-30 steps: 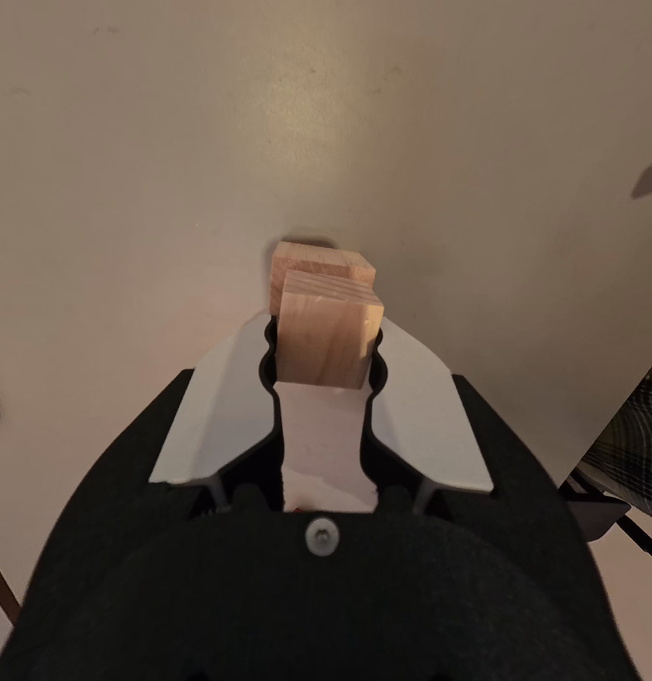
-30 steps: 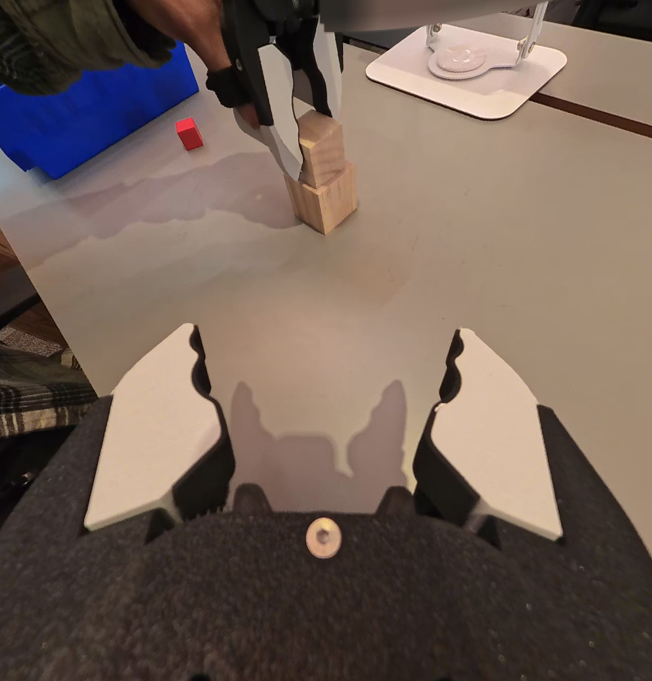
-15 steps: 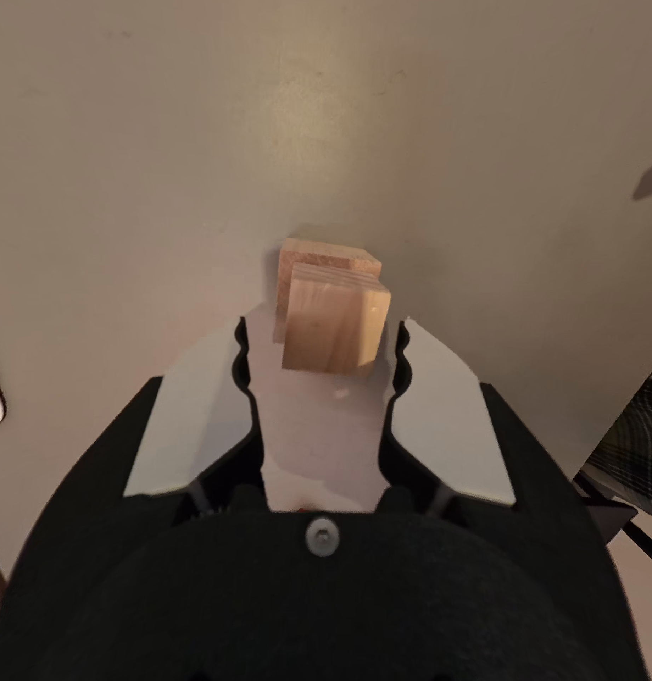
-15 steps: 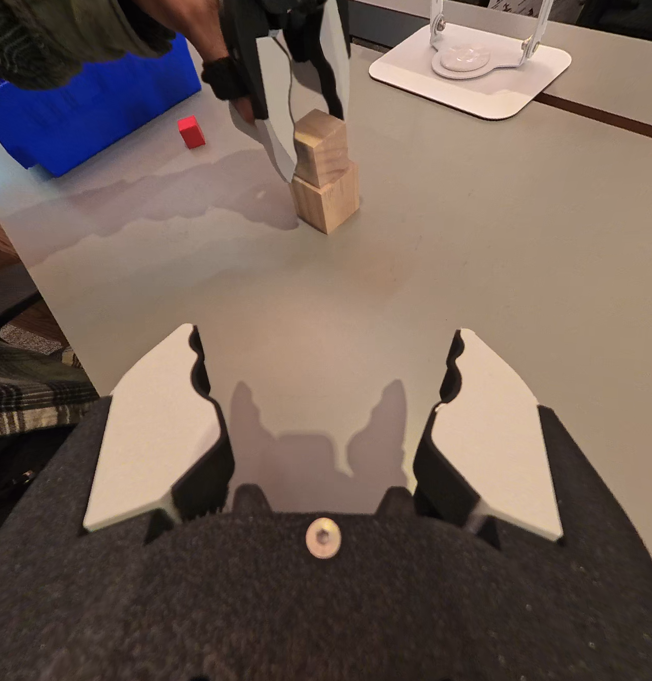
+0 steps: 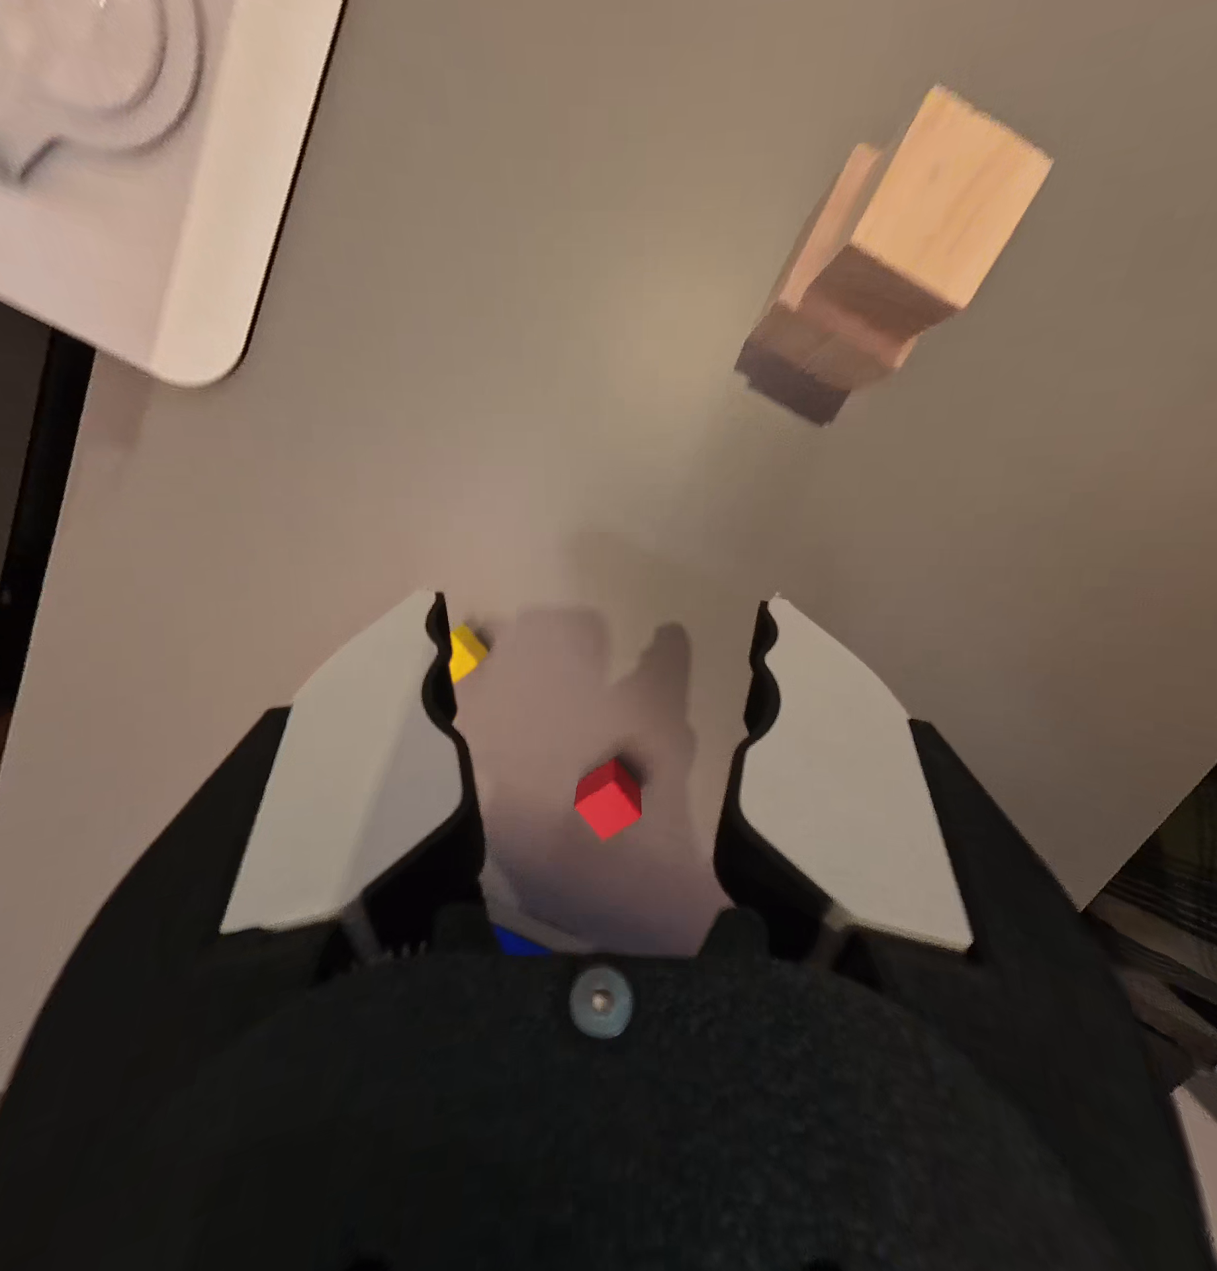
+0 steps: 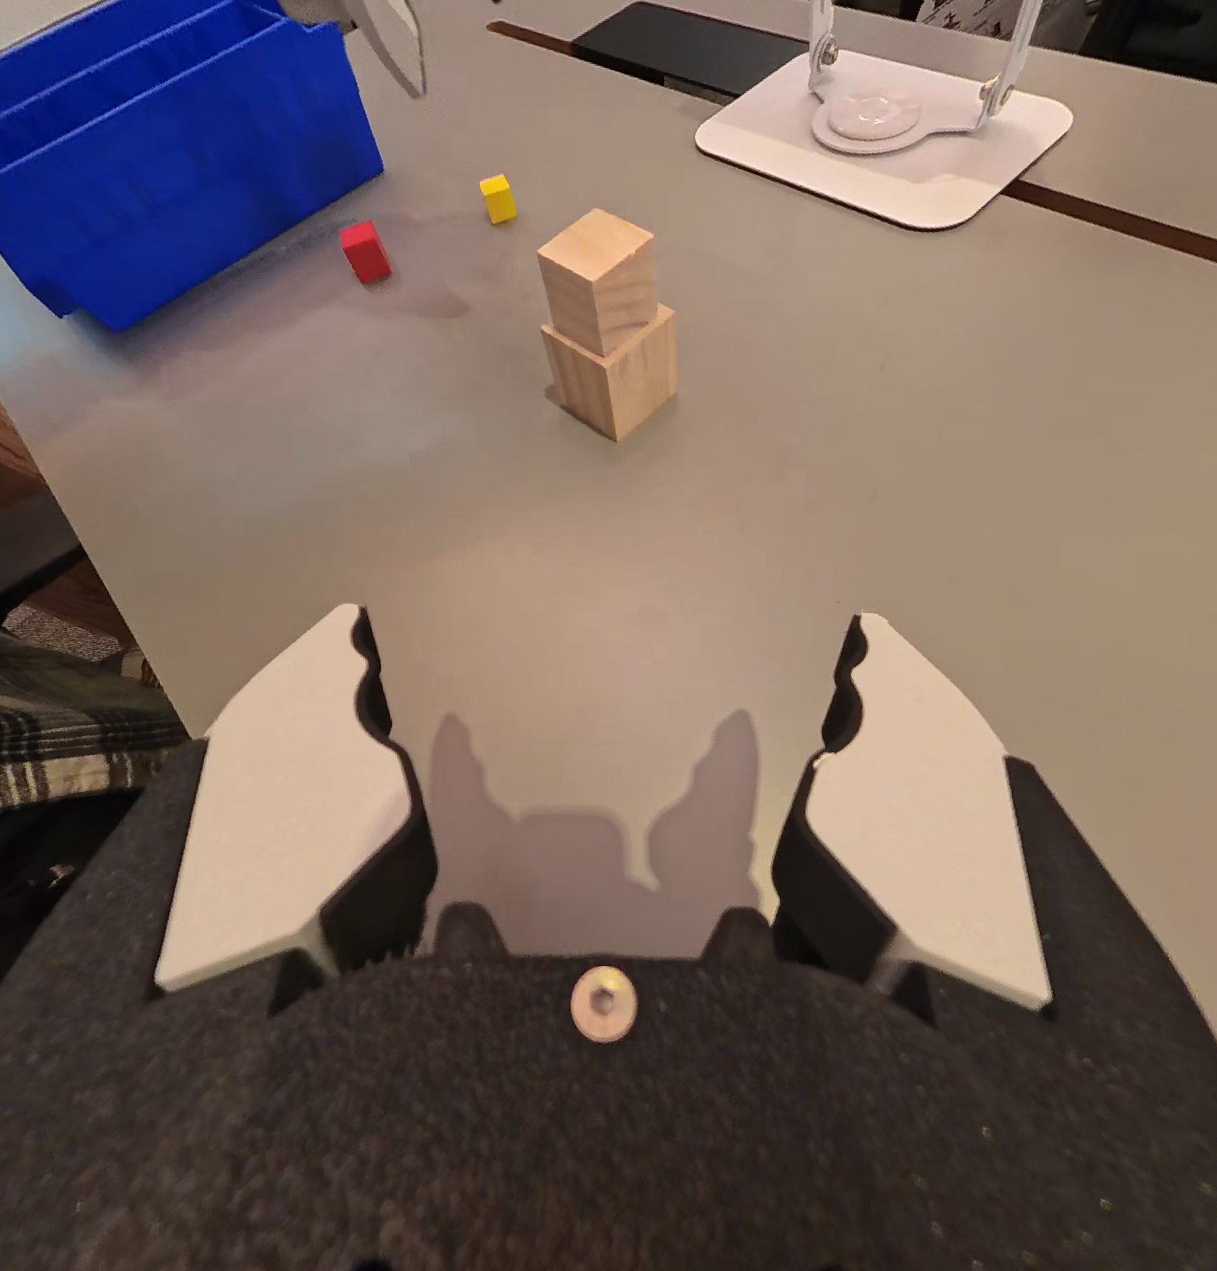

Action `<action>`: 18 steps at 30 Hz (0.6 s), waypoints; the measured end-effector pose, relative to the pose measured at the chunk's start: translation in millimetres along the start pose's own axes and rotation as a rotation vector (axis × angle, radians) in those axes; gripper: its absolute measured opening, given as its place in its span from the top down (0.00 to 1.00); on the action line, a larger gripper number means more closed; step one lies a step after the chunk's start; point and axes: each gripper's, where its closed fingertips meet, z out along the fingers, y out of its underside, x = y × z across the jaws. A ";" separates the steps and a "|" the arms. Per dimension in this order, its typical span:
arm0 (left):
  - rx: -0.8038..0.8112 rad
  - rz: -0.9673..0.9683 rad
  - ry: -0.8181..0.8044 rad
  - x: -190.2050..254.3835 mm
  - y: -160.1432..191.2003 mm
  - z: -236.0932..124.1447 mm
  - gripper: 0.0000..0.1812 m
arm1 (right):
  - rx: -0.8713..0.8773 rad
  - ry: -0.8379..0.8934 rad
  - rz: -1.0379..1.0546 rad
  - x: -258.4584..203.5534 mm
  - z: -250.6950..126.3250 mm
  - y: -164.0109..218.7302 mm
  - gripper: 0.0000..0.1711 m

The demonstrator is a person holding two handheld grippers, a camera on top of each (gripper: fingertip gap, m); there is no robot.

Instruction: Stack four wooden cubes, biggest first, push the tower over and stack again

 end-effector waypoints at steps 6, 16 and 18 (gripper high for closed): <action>0.027 -0.125 -0.056 -9.2 48.7 -1.7 0.56 | -0.004 -0.002 -0.001 -1.3 2.1 -0.1 0.28; -0.050 -0.274 -0.170 -8.5 113.6 16.1 0.60 | -0.011 -0.009 -0.008 -4.9 4.4 -0.4 0.28; -0.060 -0.299 -0.206 -9.6 120.1 19.6 0.61 | -0.010 -0.010 -0.011 -5.7 4.0 -0.9 0.28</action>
